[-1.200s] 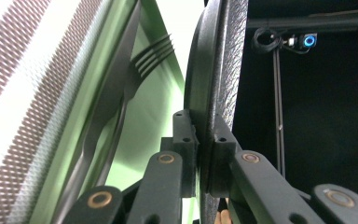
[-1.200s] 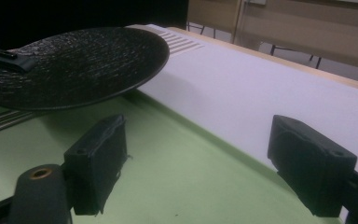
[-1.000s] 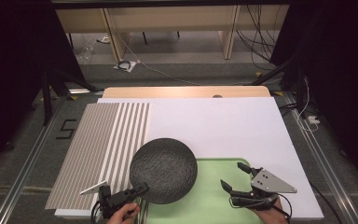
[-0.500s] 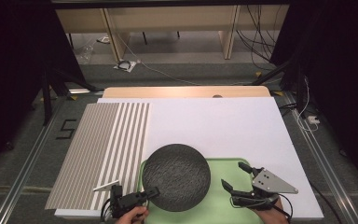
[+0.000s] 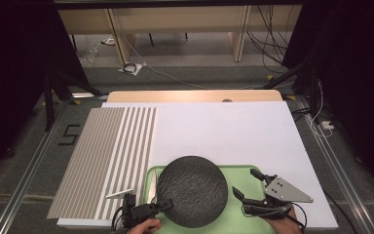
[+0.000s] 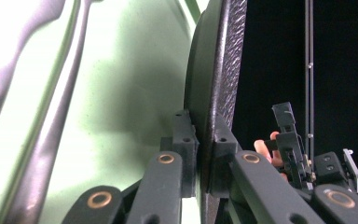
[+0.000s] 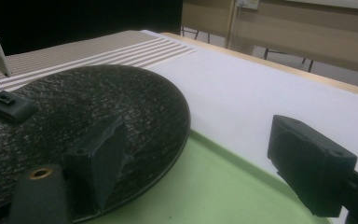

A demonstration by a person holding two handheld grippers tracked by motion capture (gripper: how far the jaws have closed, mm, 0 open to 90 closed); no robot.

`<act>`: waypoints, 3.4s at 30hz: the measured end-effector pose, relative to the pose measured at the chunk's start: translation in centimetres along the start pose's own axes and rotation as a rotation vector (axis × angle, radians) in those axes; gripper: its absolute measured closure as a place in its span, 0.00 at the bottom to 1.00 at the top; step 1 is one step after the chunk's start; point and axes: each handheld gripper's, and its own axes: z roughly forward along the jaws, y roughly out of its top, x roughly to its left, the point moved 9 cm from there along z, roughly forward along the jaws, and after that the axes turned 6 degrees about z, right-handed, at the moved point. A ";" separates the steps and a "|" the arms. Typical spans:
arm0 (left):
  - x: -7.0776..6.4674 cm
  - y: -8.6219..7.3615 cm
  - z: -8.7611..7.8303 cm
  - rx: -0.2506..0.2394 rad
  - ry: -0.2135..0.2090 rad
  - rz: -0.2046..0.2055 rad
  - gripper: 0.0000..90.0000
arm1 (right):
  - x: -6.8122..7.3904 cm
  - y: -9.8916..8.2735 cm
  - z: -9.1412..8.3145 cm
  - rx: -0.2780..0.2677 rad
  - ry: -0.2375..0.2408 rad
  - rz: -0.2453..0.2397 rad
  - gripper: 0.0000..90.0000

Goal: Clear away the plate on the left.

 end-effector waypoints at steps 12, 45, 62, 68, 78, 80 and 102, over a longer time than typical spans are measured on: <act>-0.1 -0.9 1.0 0.057 0.006 0.022 0.94 | 0.0 0.0 0.0 -0.002 0.000 0.001 0.23; 0.0 -2.5 2.3 0.143 0.024 0.039 0.93 | 0.1 -0.1 0.0 0.006 0.004 -0.001 0.23; 0.3 -2.8 2.3 0.170 0.043 0.039 0.91 | 0.1 -0.1 0.1 0.006 0.007 -0.003 0.23; 0.7 -2.6 2.3 0.174 0.055 0.034 0.85 | 0.2 -0.1 0.1 0.007 0.009 -0.005 0.23; 0.2 -2.8 2.4 0.194 0.048 0.085 0.68 | 0.2 -0.1 0.1 0.011 0.011 -0.010 0.23; 0.1 -2.8 2.4 0.200 0.049 0.090 0.65 | 0.2 -0.1 0.1 0.011 0.011 -0.011 0.23; -0.7 -1.8 1.7 0.200 0.097 0.210 0.47 | 0.2 -0.1 0.1 0.009 0.010 -0.011 0.23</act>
